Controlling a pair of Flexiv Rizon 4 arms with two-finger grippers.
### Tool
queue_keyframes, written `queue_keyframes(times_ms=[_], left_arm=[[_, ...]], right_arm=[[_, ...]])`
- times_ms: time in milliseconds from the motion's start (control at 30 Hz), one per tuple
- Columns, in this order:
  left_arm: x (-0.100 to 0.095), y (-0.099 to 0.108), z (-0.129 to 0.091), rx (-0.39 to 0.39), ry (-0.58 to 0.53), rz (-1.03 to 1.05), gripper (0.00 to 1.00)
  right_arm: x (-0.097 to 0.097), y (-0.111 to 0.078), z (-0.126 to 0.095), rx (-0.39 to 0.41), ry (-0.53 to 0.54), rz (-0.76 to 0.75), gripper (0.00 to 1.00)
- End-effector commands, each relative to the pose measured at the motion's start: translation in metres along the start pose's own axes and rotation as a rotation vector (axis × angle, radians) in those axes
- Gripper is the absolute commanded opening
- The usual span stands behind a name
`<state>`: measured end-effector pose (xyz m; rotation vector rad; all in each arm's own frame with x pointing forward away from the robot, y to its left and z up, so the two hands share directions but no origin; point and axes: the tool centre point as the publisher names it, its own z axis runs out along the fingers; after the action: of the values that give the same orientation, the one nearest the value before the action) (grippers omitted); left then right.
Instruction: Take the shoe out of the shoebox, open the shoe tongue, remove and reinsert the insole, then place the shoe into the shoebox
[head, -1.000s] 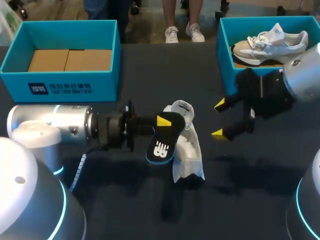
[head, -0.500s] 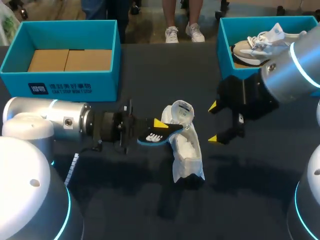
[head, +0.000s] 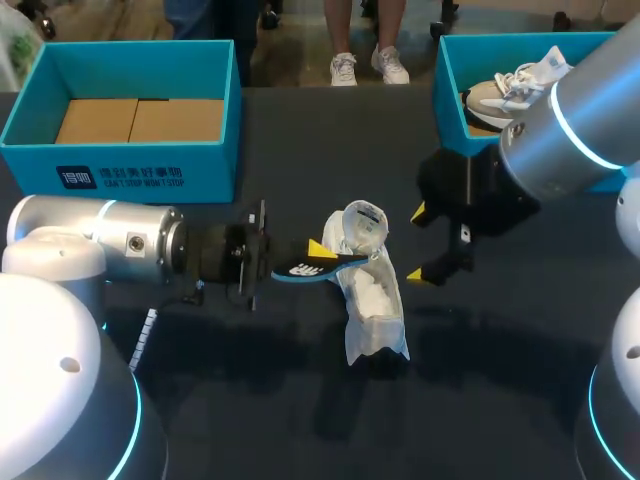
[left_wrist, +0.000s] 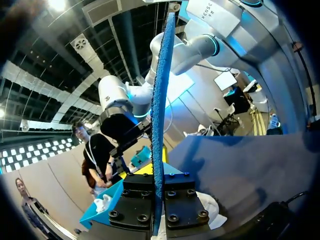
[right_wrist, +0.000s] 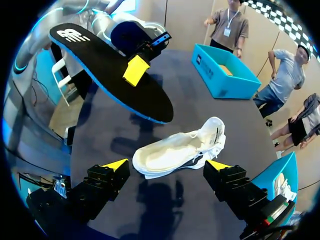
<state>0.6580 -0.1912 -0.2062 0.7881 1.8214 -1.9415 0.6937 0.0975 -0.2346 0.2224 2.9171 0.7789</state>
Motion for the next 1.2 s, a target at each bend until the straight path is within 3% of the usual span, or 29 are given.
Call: queue_keyframes(times_ms=[33, 100, 233, 433, 800, 1200], left_arm=[[0.001, -0.001, 0.000, -0.002, -0.001, 0.000, 0.00], [0.001, -0.001, 0.000, -0.002, -0.001, 0.000, 0.00], [0.003, -0.002, 0.001, -0.004, -0.002, 0.000, 0.00], [0.009, -0.004, 0.006, -0.011, -0.009, -0.020, 0.00], [0.018, -0.005, 0.019, -0.004, -0.042, -0.028, 0.00], [0.023, -0.004, 0.030, -0.007, -0.033, -0.036, 0.00]], right_arm=[[0.000, 0.000, 0.002, 0.000, -0.002, 0.000, 1.00], [-0.001, -0.005, 0.005, -0.021, -0.044, -0.037, 1.00], [-0.004, -0.017, 0.008, 0.019, -0.121, -0.112, 1.00], [-0.008, -0.030, 0.015, 0.049, -0.101, -0.210, 1.00], [-0.012, -0.044, 0.036, 0.043, -0.047, -0.257, 1.00], [-0.008, -0.042, 0.052, 0.039, -0.017, -0.280, 1.00]])
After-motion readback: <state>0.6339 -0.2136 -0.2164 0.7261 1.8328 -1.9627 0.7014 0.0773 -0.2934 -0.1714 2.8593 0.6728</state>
